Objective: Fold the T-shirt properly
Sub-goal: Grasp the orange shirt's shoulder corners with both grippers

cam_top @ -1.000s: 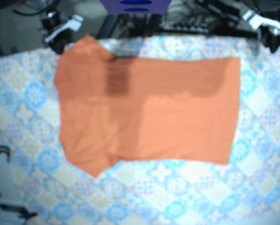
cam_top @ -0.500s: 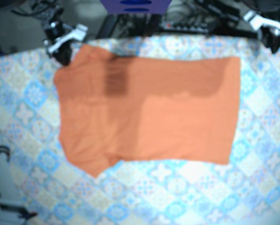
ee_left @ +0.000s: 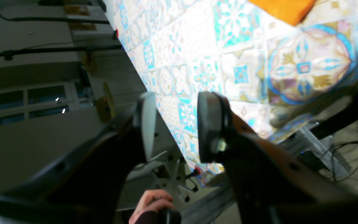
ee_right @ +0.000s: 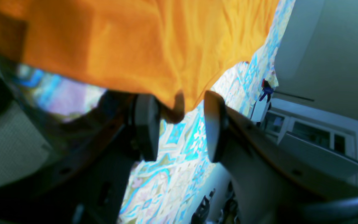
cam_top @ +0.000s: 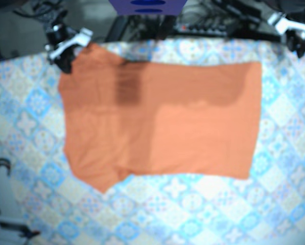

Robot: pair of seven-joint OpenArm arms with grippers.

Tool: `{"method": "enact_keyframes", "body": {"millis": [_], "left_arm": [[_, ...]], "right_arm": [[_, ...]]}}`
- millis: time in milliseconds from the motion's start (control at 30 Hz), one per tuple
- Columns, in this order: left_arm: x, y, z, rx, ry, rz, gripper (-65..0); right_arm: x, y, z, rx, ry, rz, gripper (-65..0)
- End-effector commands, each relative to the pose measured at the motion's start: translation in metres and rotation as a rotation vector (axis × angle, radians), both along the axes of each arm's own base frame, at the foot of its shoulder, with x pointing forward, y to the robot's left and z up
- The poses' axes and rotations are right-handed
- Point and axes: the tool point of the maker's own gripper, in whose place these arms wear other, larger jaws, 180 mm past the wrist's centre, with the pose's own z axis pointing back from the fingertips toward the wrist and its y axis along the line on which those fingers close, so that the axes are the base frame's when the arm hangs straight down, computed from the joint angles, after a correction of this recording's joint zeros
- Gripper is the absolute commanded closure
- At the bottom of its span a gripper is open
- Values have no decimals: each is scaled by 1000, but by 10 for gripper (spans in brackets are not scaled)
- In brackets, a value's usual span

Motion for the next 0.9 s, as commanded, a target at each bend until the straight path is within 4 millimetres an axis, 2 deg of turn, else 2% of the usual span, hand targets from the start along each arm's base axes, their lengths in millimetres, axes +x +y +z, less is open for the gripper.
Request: {"method": "enact_keyframes", "body": {"millis": [0,433,500,600,733,867], "left_arm": [[2,-1,7,7,-22,-11,-228],[2,-1,6,7,-22,-8,-228],[2,-1,6,7,-22,-8,-228],[2,0,6,7,-22,-6,-228],[2,0,6,8,-22,-4,-228],[11,-1,7,4,-46,-5,-228]], "right_arm": [[0,-2,4,-3,-14,6,-229],[-2,0,2,-1,-8,11,-215],[-5,-2,-1,-3,4,8,-164],[-11,-6,-8,-9,28,1,-7],[-13,-7,-18,-46,66,31,0],[-18,-8,-23,-77,84,62,0]]}}
